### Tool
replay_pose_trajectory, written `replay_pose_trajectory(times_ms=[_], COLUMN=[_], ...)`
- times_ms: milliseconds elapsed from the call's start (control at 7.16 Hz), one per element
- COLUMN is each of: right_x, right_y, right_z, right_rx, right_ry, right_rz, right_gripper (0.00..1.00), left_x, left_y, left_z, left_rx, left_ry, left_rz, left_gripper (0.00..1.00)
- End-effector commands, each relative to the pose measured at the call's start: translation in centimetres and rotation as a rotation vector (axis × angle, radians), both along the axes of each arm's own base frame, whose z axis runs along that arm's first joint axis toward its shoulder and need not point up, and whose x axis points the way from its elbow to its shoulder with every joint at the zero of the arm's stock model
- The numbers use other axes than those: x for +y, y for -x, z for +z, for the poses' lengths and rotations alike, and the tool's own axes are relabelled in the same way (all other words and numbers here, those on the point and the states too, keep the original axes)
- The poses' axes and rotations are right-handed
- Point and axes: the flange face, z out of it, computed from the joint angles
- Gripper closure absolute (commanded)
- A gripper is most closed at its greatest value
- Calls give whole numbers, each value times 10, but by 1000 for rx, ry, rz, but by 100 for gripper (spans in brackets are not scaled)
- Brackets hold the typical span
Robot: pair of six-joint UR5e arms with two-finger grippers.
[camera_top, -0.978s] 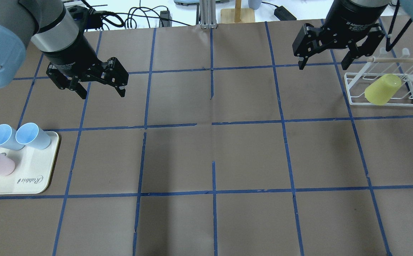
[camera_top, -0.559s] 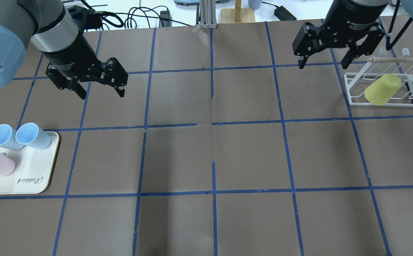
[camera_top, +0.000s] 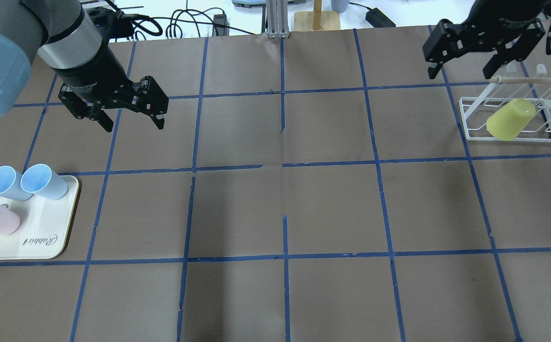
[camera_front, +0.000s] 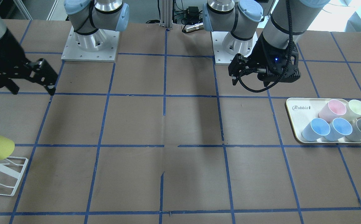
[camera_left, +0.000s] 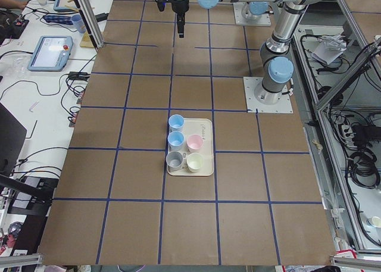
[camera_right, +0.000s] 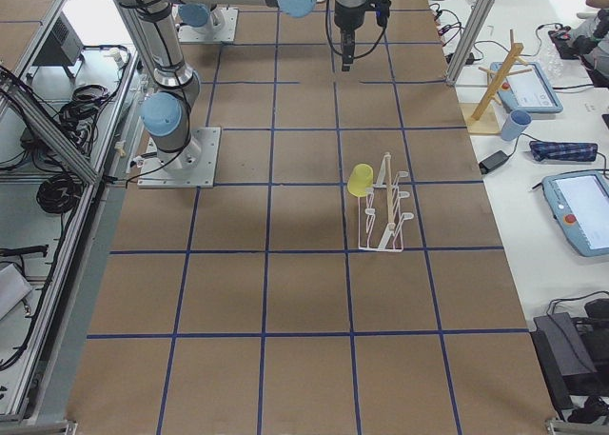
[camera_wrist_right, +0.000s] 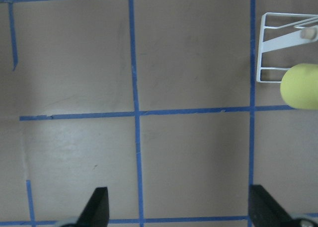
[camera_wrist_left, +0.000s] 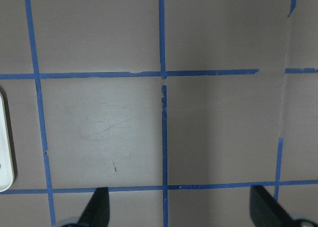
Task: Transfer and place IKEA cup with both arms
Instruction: 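Move the right gripper down to the yellow cup in the wire rack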
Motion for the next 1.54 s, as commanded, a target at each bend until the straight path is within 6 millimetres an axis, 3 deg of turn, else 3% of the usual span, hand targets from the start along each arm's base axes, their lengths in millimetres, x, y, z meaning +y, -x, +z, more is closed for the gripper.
replay_pose_trajectory(times_ms=[0,140,419,559,1118,1397], right_x=[-18,-28,-51,-56,-58,-59], right_y=[96,137,193,203,205,206], right_z=[-28,-51,-108,-124,-189,-198], right_rx=[4,-3,-18,-27,-32,-16], right_ry=[-19,-33,-52,-64,-103,-77], right_rz=[11,42,134,128,134,130], right_gripper=[0,0,0,0,0,0], left_x=[0,0,0,0,-1,0], left_y=[1,1,2,2,1,1], left_z=[0,1,1,1,1,0], left_rx=[-1,1,5,4,2,4], left_ry=[2,4,7,5,7,5], left_rz=[-12,-12,-12,-12,-12,-12], left_gripper=[0,0,0,0,0,0])
